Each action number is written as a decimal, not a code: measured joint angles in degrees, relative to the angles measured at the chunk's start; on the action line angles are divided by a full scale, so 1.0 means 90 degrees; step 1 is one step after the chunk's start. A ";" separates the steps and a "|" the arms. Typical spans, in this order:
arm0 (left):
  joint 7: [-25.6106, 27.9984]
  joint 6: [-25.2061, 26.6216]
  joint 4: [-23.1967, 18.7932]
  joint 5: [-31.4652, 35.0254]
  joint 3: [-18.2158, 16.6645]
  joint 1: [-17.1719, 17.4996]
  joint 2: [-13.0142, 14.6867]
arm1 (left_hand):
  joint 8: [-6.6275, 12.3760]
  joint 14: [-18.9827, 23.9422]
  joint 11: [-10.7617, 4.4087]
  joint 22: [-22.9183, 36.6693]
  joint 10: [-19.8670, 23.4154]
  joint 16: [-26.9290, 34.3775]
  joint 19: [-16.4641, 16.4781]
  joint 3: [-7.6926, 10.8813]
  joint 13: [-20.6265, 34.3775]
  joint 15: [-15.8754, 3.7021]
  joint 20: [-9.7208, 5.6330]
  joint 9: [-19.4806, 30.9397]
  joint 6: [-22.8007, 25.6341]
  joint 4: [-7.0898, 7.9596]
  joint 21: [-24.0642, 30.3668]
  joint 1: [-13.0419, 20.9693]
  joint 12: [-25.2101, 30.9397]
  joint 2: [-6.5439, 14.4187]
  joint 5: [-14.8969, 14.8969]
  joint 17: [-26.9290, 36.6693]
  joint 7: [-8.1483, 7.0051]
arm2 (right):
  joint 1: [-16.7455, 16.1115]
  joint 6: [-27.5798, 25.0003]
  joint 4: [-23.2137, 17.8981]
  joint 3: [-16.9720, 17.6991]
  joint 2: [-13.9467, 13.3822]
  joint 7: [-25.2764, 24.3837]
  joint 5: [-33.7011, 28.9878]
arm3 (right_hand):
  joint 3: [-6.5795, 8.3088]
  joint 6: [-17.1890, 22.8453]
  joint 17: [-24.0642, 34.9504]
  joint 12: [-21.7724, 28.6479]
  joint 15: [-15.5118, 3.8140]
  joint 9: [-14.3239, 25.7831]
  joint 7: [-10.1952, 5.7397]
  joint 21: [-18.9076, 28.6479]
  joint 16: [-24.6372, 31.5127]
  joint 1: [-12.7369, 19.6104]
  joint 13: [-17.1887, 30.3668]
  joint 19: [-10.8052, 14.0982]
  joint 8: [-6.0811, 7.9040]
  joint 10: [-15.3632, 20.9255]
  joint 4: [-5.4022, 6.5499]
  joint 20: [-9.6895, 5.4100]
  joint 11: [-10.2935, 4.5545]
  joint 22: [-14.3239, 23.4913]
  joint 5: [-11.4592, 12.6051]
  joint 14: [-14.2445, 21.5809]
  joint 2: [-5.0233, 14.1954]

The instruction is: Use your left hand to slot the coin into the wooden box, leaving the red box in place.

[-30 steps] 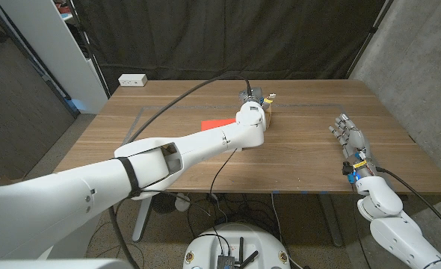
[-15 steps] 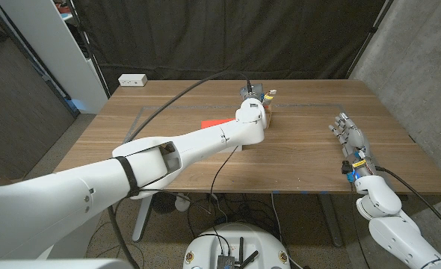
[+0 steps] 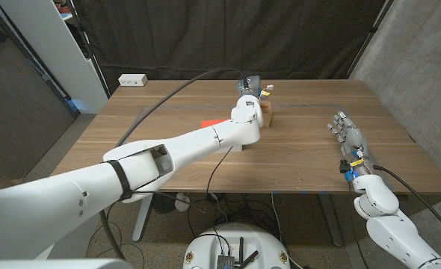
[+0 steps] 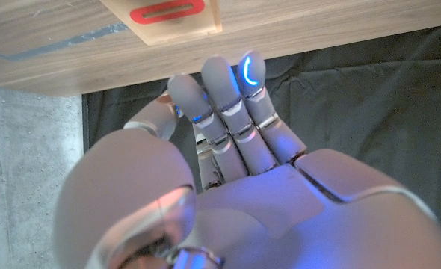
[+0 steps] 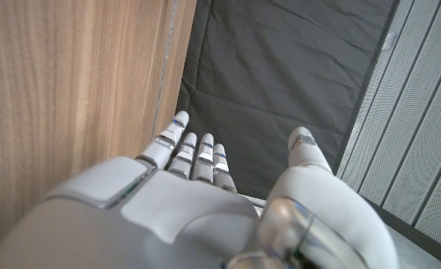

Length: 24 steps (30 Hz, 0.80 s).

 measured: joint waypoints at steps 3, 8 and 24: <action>0.0127 0.0001 -0.0275 0.0043 -0.0127 0.0144 0.0163 | 0.0000 -0.0610 0.0160 -0.0712 -0.0583 -0.1181 -0.0559 0.0131 -0.0158 0.0204 0.0145 -0.0014 -0.0203 0.0130 -0.0367 -0.0619 -0.1015 0.0212 0.0042 -0.0237 -0.0036 | 0.0014 -0.0034 -0.0051 -0.0031 0.0000 -0.0039 -0.0046 | 0.0000 0.0000 0.0000 0.0000 0.0000 0.0000 0.0000 0.0000 0.0000 0.0000 0.0000 0.0000 0.0000 0.0000 0.0000 0.0000 0.0000 0.0000 0.0000 0.0000 0.0000; 0.0290 -0.0173 -0.0742 0.0051 -0.0407 0.0421 0.0466 | -0.0061 -0.1765 0.0456 -0.1732 -0.2207 -0.3026 -0.1700 0.0413 -0.0178 0.0610 0.0639 -0.0065 -0.0590 0.0176 -0.0937 -0.1722 -0.2607 0.0374 -0.0030 -0.0257 -0.0024 | 0.0031 -0.0090 -0.0122 -0.0073 0.0000 -0.0098 -0.0118 | 0.0000 0.0000 0.0000 0.0000 0.0000 0.0000 0.0000 0.0000 0.0000 0.0000 0.0000 0.0000 0.0000 0.0000 0.0000 0.0000 0.0000 0.0000 0.0000 0.0000 0.0000; -0.0267 -0.2361 -0.2208 -0.0844 -0.1692 0.1459 0.2118 | -0.0351 -0.4858 0.0825 -0.3437 -0.5410 -0.5325 -0.4336 -0.0019 -0.0112 0.1135 0.1138 -0.0426 -0.2298 -0.0035 -0.2507 -0.2492 -0.4865 -0.0227 -0.0430 -0.0183 -0.0081 | 0.0017 -0.0268 -0.0458 -0.0197 -0.0037 -0.0346 -0.0432 | 0.0000 0.0036 0.0032 0.0000 0.0000 0.0000 -0.0001 0.0000 0.0000 0.0000 0.0000 0.0001 0.0000 0.0000 0.0000 0.0002 0.0000 0.0001 0.0000 0.0000 0.0000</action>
